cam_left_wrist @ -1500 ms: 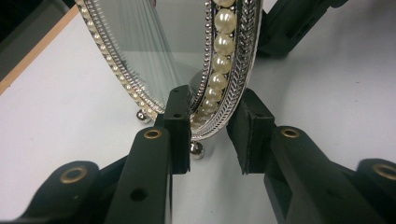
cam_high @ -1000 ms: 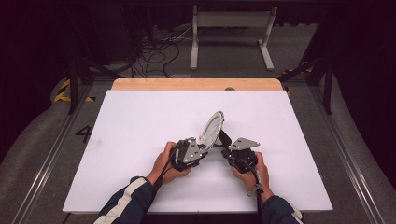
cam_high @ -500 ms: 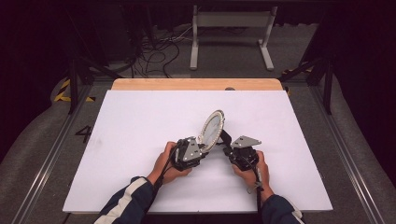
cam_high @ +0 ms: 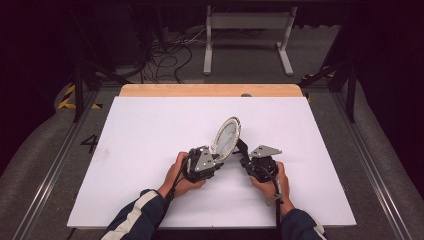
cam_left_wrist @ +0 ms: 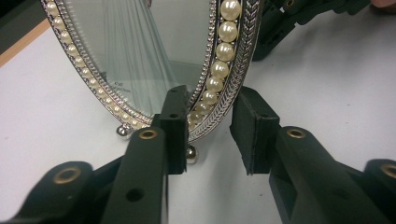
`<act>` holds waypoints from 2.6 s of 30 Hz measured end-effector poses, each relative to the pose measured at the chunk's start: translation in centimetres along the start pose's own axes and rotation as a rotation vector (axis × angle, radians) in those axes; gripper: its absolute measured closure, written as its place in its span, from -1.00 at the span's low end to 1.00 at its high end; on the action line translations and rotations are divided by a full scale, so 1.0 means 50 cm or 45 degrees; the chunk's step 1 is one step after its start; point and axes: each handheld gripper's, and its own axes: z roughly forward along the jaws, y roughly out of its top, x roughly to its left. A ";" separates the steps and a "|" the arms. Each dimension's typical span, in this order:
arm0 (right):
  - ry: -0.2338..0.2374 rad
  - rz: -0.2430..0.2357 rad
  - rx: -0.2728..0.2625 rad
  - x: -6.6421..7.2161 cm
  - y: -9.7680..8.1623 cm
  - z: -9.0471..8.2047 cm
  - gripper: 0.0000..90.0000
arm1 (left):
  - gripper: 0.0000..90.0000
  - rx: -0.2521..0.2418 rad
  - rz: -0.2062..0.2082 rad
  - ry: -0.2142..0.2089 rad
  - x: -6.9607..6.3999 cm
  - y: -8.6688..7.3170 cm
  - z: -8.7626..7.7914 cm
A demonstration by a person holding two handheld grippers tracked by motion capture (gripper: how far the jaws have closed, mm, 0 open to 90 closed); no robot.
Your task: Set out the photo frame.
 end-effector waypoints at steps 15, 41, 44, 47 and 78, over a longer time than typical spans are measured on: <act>0.115 -0.061 -0.141 0.054 0.015 -0.042 0.67 | 0.38 -0.108 -0.186 -0.019 0.017 -0.030 -0.087; 0.126 0.023 -0.204 0.088 0.060 -0.002 -0.03 | -0.53 0.015 -0.321 0.175 -0.015 -0.186 -0.248; 0.117 0.032 -0.207 0.087 0.062 0.004 -0.06 | -0.53 0.037 -0.306 0.184 -0.019 -0.191 -0.252; 0.124 0.048 -0.217 0.090 0.068 0.011 -0.10 | -0.57 0.045 -0.305 0.187 -0.019 -0.191 -0.251; 0.144 0.204 -0.237 0.077 0.065 0.030 0.43 | -0.58 0.109 -0.258 0.183 -0.025 -0.191 -0.238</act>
